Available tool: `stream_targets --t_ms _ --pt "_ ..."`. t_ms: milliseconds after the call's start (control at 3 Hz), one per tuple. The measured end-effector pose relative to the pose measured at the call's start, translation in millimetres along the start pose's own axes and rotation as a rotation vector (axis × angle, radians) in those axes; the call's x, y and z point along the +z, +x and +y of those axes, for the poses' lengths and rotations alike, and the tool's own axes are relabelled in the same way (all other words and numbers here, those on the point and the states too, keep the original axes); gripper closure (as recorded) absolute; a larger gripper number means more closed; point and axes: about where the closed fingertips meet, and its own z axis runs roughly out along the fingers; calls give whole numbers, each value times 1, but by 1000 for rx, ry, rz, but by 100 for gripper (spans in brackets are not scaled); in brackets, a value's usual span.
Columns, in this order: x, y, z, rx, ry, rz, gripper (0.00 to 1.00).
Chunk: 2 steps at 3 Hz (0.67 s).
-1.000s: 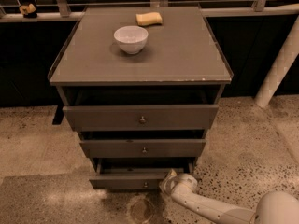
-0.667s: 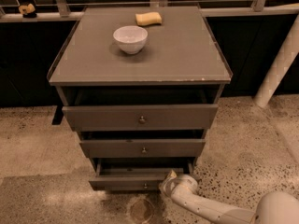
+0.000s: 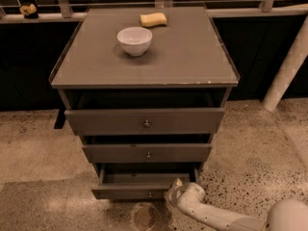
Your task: Open bottom drawer
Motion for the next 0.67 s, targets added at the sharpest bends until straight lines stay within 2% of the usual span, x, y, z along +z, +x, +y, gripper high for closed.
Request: stream_targets --t_ms 667 --pt "-11 5 3 7 -4 18 100"
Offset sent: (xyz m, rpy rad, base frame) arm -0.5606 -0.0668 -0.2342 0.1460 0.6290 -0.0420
